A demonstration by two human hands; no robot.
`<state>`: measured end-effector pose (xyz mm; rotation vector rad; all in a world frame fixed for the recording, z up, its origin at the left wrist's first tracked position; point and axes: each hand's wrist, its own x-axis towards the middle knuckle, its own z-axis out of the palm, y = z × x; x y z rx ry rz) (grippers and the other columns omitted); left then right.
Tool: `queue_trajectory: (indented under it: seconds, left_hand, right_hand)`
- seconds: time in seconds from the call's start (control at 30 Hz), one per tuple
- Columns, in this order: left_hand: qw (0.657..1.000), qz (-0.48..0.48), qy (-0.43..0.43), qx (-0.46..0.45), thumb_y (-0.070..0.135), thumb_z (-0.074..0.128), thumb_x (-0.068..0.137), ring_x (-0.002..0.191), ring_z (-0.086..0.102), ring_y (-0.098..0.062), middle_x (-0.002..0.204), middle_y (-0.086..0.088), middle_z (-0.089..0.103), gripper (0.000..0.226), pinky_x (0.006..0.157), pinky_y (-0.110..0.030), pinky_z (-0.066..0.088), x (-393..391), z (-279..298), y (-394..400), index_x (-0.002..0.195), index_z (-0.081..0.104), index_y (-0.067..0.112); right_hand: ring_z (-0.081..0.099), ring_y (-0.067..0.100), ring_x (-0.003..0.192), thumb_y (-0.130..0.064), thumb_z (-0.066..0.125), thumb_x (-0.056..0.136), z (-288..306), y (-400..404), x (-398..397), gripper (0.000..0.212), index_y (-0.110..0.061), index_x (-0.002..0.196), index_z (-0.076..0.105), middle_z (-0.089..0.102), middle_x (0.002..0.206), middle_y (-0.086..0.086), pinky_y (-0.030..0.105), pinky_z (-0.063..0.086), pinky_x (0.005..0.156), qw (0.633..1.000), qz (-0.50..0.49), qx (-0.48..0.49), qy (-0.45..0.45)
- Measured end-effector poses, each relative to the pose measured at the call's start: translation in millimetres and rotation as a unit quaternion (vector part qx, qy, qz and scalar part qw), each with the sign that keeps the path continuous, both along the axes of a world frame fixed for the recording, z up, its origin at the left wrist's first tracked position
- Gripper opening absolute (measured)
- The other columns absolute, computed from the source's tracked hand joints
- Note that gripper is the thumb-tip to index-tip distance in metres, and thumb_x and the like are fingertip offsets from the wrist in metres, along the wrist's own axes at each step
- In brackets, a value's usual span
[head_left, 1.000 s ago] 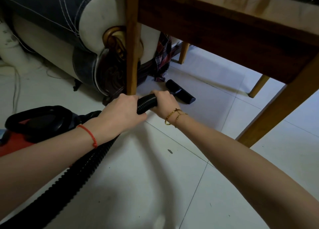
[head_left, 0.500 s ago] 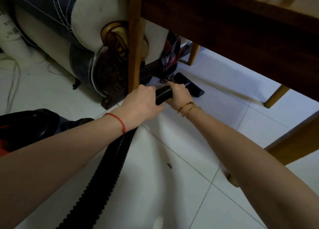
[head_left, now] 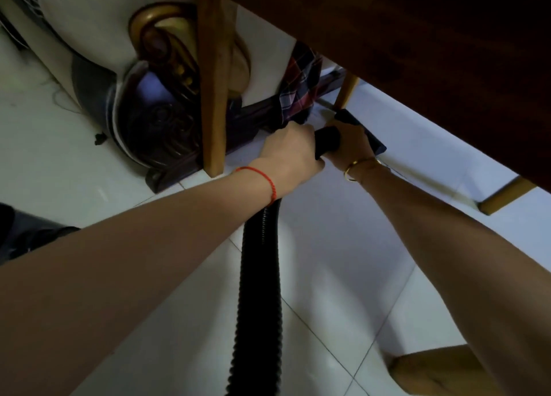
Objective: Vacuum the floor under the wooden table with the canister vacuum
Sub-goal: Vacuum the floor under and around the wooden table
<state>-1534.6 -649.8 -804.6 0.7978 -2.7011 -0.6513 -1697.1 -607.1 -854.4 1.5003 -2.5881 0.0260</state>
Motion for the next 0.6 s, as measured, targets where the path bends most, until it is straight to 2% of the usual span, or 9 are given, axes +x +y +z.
queue_trajectory:
  seconds: [0.17,0.23,0.3,0.37,0.47,0.53,0.6]
  left_hand:
    - [0.999,0.02,-0.015,-0.034,0.03,0.059,0.09,0.103,0.059,-0.029,0.12,-0.012,0.054,0.04,0.074,-0.031,0.043,-32,-13,0,0.123,0.051,0.009]
    - [0.999,0.022,-0.015,-0.048,0.032,0.058,0.091,0.104,0.059,-0.025,0.12,-0.009,0.056,0.04,0.072,-0.028,0.041,-41,-16,1,0.124,0.05,0.011]
    - [0.998,0.022,-0.016,-0.058,0.033,0.057,0.092,0.103,0.06,-0.023,0.117,-0.006,0.058,0.039,0.07,-0.027,0.039,-44,-17,1,0.124,0.05,0.012]
    - [0.998,0.021,-0.018,-0.055,0.032,0.057,0.092,0.103,0.06,-0.024,0.118,-0.007,0.058,0.04,0.07,-0.027,0.039,-42,-18,2,0.126,0.049,0.012]
    - [0.999,0.018,-0.018,-0.046,0.028,0.059,0.09,0.101,0.06,-0.028,0.117,-0.011,0.057,0.04,0.071,-0.03,0.041,-31,-19,1,0.124,0.05,0.009]
    - [0.999,0.018,-0.012,-0.037,0.025,0.061,0.087,0.097,0.062,-0.031,0.112,-0.013,0.06,0.037,0.07,-0.032,0.044,-18,-18,-1,0.118,0.053,0.007]
    - [0.999,0.012,-0.014,-0.03,0.024,0.062,0.085,0.092,0.064,-0.033,0.106,-0.013,0.063,0.034,0.067,-0.033,0.046,-4,-15,-4,0.114,0.056,0.006]
  right_hand:
    - [0.059,0.023,0.09,-0.014,0.044,0.093,-10,-1,-30,0.016,-0.005,0.102,0.054,0.054,0.087,0.007,0.026,0.03,0.069,0.998,-0.018,-0.03,-0.052]
    - [0.059,0.03,0.096,-0.011,0.052,0.089,-7,3,-33,0.019,-0.004,0.106,0.057,0.058,0.092,0.01,0.031,0.036,0.071,0.994,-0.03,-0.05,-0.095]
    - [0.057,0.036,0.102,-0.008,0.06,0.084,-2,6,-31,0.027,-0.003,0.111,0.059,0.063,0.105,0.018,0.039,0.042,0.081,0.987,-0.044,-0.08,-0.131]
    - [0.057,0.036,0.104,-0.01,0.058,0.086,-1,8,-25,0.026,-0.002,0.112,0.058,0.063,0.108,0.02,0.036,0.04,0.078,0.988,-0.047,-0.081,-0.123]
    - [0.058,0.033,0.102,-0.012,0.048,0.094,-3,4,-11,0.021,0.0,0.109,0.055,0.062,0.105,0.018,0.027,0.031,0.072,0.996,-0.037,-0.046,-0.063]
    - [0.06,0.034,0.1,-0.014,0.046,0.095,-4,1,-1,0.021,-0.001,0.109,0.056,0.064,0.104,0.017,0.031,0.036,0.074,0.998,-0.023,-0.038,-0.04]
    - [0.062,0.033,0.099,-0.017,0.049,0.095,-4,0,11,0.022,-0.003,0.108,0.057,0.065,0.104,0.016,0.033,0.042,0.078,0.996,-0.013,-0.063,-0.054]
